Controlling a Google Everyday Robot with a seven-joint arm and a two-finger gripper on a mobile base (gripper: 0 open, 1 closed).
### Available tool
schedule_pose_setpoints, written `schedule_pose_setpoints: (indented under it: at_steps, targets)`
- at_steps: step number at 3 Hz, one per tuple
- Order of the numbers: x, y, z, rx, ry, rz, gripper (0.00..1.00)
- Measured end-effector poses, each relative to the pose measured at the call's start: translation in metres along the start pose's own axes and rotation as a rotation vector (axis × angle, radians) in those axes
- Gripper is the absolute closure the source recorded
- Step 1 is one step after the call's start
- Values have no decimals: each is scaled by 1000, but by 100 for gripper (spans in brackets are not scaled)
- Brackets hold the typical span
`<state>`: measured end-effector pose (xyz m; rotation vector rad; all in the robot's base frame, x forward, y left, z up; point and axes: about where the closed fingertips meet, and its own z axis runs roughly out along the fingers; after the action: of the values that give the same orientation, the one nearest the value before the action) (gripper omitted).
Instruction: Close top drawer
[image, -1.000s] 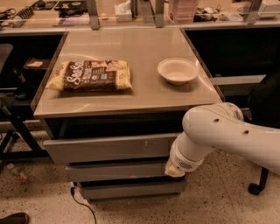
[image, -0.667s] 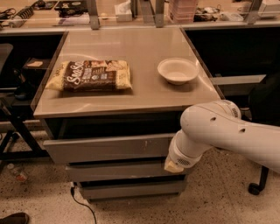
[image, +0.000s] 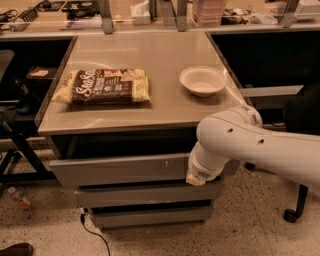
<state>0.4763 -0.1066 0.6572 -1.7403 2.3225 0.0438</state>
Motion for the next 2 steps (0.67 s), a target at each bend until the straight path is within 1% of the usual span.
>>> schedule_pose_setpoints:
  at_steps: [2]
  targets:
    - [-21, -36, 17, 25, 36, -29, 100]
